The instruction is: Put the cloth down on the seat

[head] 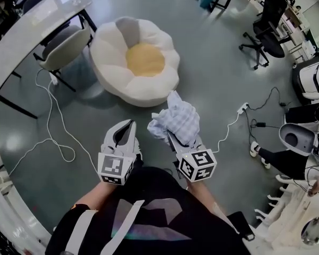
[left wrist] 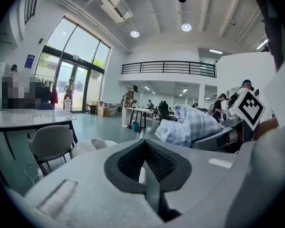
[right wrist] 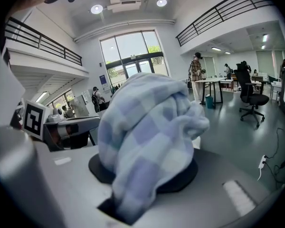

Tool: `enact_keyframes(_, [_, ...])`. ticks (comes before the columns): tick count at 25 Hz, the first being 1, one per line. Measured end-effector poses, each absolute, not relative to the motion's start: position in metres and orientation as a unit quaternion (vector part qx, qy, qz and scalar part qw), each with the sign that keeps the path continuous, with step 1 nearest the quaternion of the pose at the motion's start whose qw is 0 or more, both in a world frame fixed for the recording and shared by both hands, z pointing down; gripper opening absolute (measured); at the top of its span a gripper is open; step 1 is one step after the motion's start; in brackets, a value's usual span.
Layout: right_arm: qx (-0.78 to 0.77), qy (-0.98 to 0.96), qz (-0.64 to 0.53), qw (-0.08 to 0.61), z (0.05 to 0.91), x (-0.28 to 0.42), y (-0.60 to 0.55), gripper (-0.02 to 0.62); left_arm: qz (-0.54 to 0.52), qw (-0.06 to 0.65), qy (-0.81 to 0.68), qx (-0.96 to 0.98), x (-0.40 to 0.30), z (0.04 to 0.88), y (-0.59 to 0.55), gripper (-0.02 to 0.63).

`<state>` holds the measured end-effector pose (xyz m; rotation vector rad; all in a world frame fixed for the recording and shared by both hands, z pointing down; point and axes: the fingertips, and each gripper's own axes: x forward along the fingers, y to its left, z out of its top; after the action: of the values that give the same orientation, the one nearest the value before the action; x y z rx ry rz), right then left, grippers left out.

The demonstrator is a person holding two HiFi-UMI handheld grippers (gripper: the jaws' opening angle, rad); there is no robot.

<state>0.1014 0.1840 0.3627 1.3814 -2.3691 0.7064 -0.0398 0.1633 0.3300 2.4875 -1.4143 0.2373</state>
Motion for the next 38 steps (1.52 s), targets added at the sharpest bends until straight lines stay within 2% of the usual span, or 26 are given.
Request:
enact_keyframes(17, [0.5, -0.819, 0.236, 0.152, 0.35, 0.074, 0.087, 0.16, 0.07, 0.125, -0.48, 0.865, -0.069, 0.317, 0.066, -0.002])
enact_keyframes(26, [0.497, -0.824, 0.226, 0.148, 0.348, 0.073, 0.078, 0.16, 0.061, 0.115, -0.49, 0.862, -0.071, 0.315, 0.063, -0.002])
enact_keyframes(38, [0.466, -0.838, 0.237, 0.153, 0.358, 0.079, 0.001, 0.16, 0.066, 0.122, -0.514, 0.847, -0.064, 0.317, -0.005, -0.002])
